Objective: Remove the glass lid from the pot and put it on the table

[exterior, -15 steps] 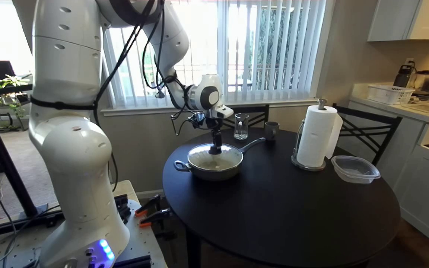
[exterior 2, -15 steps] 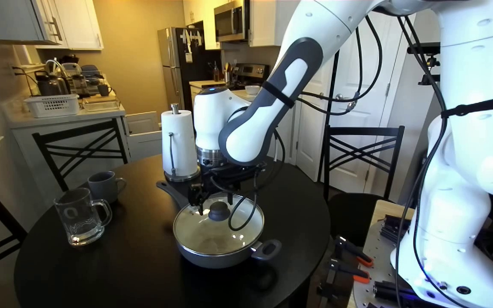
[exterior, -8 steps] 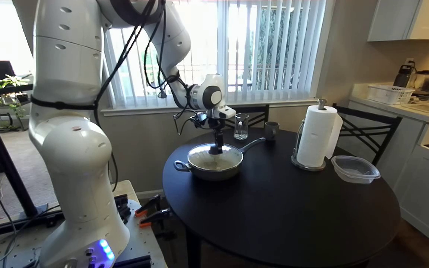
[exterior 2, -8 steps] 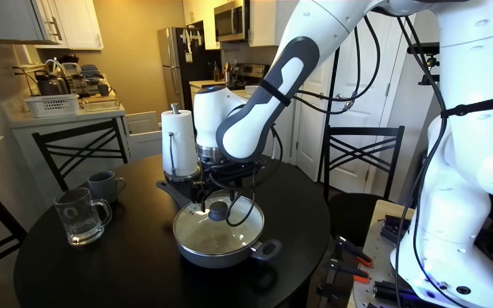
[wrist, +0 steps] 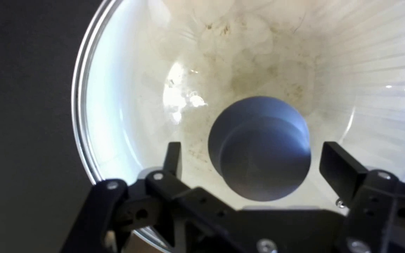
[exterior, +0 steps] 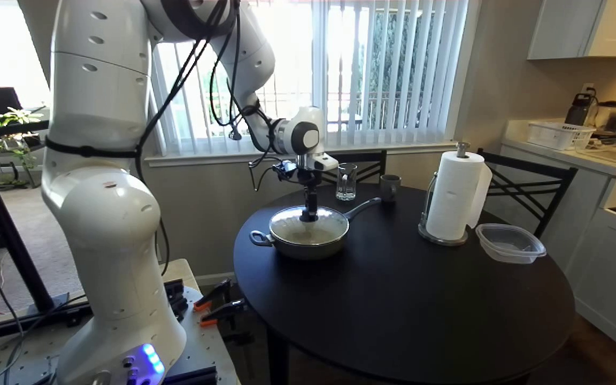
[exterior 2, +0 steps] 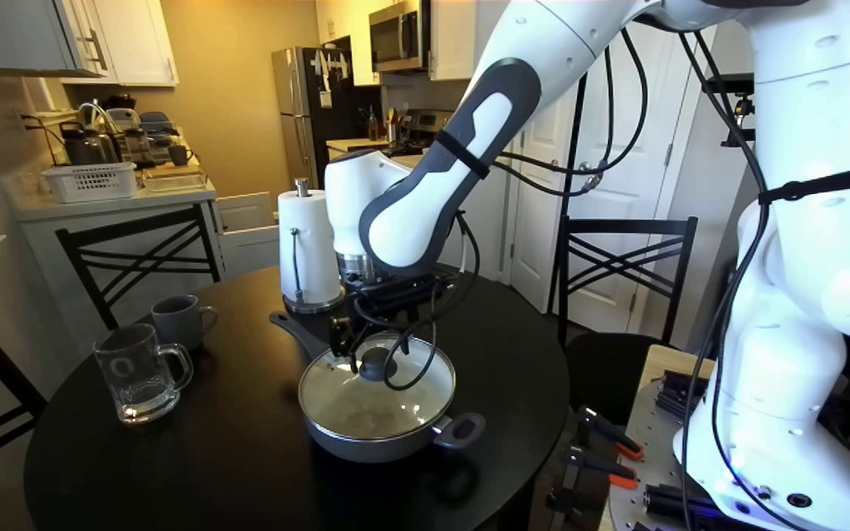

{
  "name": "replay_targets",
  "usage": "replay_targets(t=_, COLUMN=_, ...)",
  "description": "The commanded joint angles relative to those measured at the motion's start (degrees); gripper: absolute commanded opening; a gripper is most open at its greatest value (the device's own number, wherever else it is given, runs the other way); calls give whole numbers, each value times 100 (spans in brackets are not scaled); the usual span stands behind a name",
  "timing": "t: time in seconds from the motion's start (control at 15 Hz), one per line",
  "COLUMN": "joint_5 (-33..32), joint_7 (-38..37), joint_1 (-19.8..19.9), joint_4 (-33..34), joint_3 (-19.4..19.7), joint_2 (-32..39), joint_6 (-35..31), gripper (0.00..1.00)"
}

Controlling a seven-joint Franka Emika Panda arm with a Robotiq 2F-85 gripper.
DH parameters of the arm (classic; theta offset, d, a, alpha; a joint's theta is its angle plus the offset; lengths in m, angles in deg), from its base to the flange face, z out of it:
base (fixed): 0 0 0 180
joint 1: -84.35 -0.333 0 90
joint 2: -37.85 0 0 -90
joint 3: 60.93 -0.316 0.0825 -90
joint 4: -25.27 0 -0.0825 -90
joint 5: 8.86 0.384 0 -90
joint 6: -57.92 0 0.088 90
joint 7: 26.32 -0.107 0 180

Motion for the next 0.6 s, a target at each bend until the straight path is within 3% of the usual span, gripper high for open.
replay_targets(t=0.0, joint_5=523, joint_7=550, joint_1=146, joint_4=166, joint_3=-202, joint_2=72, joint_6=299, gripper=100)
replay_targets(t=0.53, joint_5=581, joint_7=501, joint_1=178, joint_4=321, joint_3=-93, joint_2=141, joint_6=421, gripper=100)
